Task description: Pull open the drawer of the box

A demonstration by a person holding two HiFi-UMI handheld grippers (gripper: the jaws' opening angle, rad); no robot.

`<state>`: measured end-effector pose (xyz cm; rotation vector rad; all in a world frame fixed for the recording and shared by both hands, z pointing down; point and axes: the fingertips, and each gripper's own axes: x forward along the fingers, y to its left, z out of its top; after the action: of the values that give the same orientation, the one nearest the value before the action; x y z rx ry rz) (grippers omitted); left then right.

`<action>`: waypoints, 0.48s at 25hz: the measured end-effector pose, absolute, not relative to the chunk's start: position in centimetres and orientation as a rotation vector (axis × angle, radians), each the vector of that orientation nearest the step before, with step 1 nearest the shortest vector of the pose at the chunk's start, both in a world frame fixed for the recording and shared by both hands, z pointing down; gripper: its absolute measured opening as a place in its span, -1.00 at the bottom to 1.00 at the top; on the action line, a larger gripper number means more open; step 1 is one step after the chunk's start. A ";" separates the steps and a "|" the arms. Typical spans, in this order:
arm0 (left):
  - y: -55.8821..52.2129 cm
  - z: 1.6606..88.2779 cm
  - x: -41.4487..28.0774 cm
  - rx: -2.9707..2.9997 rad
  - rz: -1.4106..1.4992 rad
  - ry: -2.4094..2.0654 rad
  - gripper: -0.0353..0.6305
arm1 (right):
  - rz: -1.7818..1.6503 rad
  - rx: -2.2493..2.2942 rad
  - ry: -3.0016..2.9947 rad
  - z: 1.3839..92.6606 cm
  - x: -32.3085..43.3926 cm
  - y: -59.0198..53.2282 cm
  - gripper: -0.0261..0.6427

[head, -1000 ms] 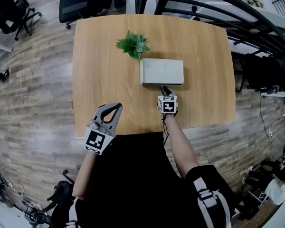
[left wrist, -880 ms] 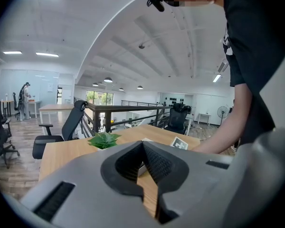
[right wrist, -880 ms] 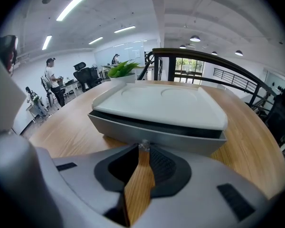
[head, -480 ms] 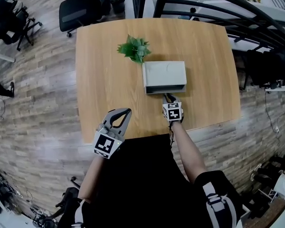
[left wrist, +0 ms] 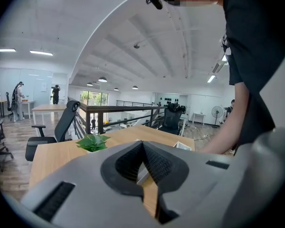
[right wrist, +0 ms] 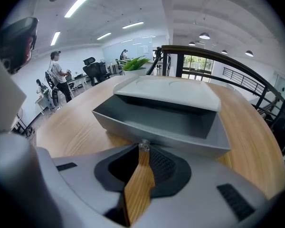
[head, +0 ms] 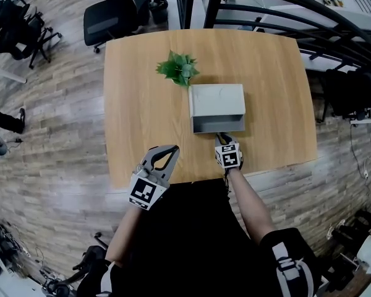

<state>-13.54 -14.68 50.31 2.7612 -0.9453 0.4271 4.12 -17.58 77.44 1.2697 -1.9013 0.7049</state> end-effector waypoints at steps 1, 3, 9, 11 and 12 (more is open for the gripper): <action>-14.7 50.2 -13.4 2.762 0.424 -0.950 -0.82 | 0.707 1.262 -1.905 77.5 4.1 -17.4 -0.68; -14.5 50.0 -12.9 2.770 0.416 -0.956 -0.82 | 0.712 1.249 -1.916 77.5 3.9 -17.1 -0.68; -13.8 49.8 -11.3 2.781 0.431 -0.926 -0.82 | 0.722 1.205 -1.930 77.3 3.7 -15.5 -0.68; -13.6 49.6 -10.7 2.791 0.438 -0.912 -0.82 | 0.729 1.201 -1.932 77.4 3.9 -14.9 -0.68; -13.6 49.5 -10.4 2.791 0.451 -0.905 -0.82 | 0.729 1.200 -1.932 77.6 4.0 -14.5 -0.68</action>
<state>-10.43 -13.55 49.53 2.7912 -0.9047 0.4515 4.02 -14.55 77.55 1.2002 -1.9319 0.7291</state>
